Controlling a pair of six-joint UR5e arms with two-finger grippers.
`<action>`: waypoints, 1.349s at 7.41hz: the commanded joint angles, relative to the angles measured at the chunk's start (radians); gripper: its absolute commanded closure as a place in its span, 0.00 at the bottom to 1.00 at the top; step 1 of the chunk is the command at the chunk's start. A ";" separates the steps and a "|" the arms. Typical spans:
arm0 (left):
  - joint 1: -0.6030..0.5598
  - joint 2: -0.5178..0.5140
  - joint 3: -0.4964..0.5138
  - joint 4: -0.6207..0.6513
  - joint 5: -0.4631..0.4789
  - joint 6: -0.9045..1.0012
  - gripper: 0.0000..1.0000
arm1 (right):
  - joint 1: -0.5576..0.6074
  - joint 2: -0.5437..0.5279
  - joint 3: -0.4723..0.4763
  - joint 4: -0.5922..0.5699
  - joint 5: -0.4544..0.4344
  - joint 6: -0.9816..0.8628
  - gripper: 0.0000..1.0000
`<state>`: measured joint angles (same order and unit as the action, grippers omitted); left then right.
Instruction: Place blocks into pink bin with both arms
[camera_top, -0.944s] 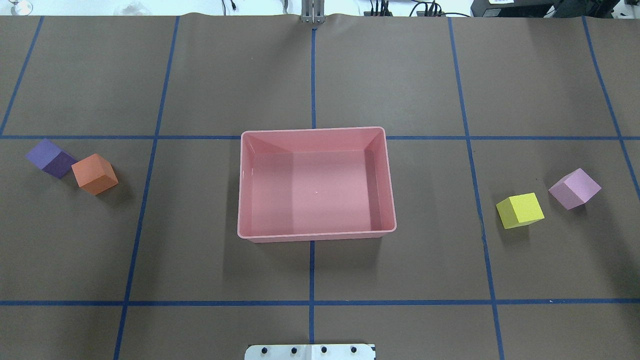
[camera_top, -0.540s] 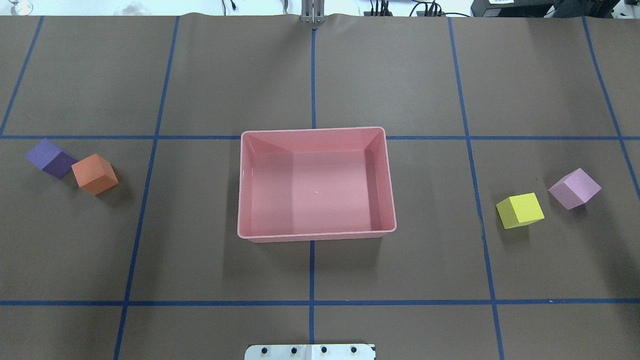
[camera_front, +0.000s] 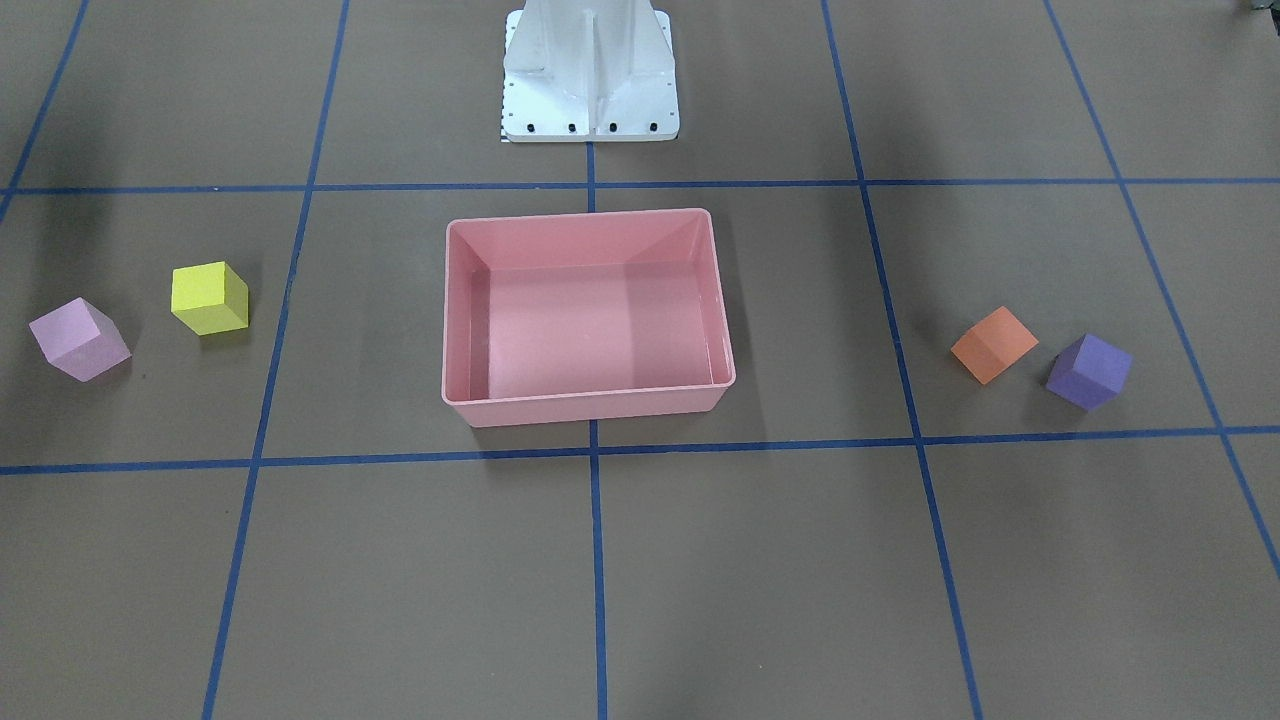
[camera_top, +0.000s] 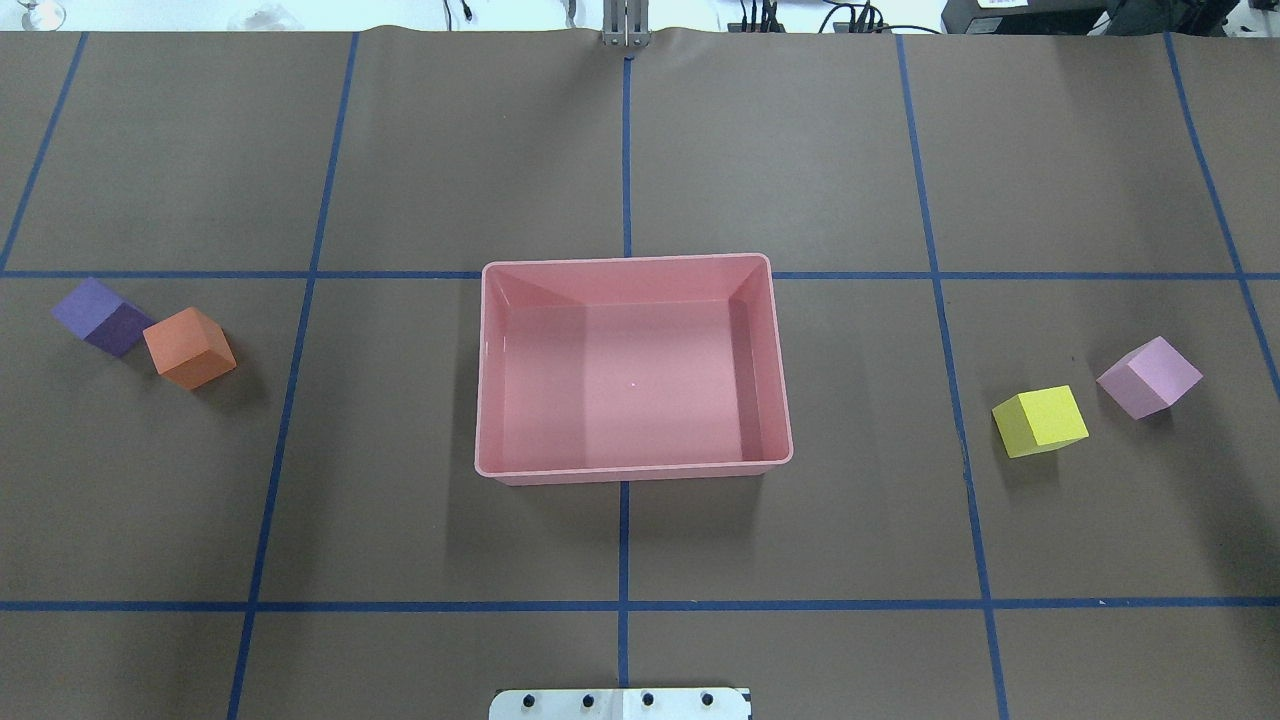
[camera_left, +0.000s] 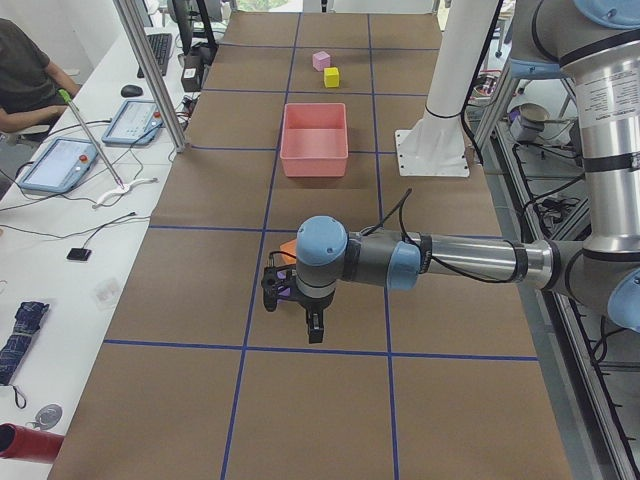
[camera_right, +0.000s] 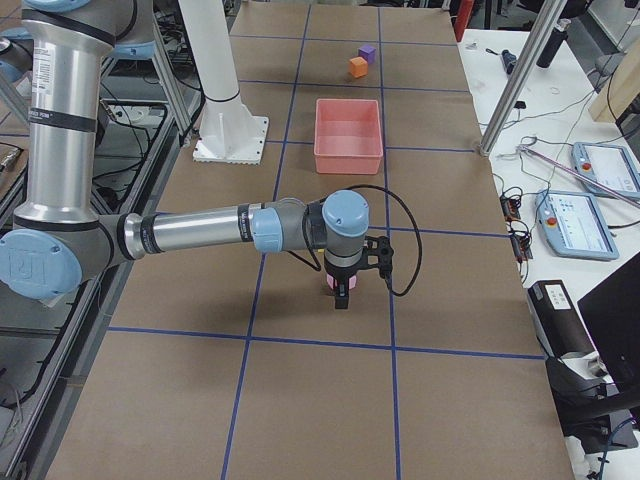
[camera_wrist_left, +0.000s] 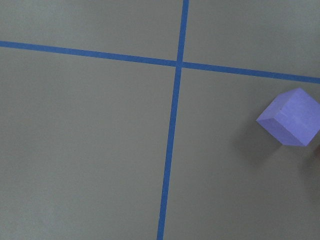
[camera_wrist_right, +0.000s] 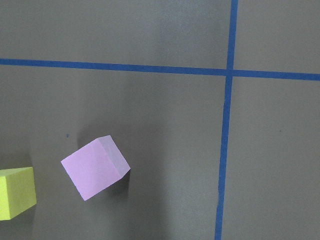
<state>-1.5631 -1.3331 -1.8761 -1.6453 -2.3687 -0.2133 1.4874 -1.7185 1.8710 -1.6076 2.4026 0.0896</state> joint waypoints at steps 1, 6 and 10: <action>0.000 0.002 0.000 -0.010 -0.001 -0.001 0.00 | -0.009 -0.001 0.000 0.005 -0.002 0.001 0.00; 0.000 0.002 0.000 -0.016 -0.001 -0.001 0.00 | -0.050 -0.001 0.003 0.045 -0.006 0.024 0.00; 0.005 0.000 0.002 -0.025 -0.041 -0.011 0.00 | -0.088 -0.001 0.003 0.052 -0.003 0.197 0.00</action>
<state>-1.5598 -1.3328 -1.8752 -1.6677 -2.3931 -0.2191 1.4205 -1.7196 1.8734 -1.5623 2.3992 0.1655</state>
